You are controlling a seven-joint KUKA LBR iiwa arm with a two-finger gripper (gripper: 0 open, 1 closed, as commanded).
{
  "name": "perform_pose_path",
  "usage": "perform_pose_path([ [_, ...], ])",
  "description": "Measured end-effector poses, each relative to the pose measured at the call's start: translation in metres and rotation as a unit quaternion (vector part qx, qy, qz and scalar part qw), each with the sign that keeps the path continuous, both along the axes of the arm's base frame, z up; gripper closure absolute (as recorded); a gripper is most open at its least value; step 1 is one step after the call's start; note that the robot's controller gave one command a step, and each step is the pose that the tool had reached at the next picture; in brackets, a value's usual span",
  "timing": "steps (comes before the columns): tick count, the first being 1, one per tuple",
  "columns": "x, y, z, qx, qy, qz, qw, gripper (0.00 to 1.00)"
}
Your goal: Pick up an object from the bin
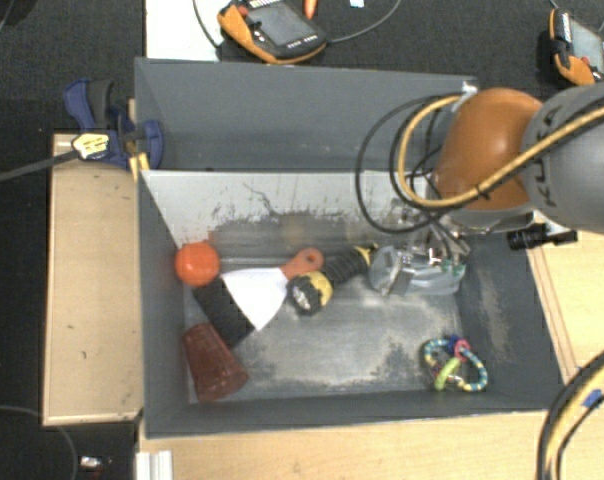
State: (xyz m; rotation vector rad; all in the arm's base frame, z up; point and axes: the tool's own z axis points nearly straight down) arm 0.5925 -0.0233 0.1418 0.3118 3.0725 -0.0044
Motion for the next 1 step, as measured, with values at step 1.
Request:
perform_pose_path([
  [1, -0.0133, -0.0260, -0.0467, 0.002, -0.0086, -0.042, 0.9991, 0.00],
])
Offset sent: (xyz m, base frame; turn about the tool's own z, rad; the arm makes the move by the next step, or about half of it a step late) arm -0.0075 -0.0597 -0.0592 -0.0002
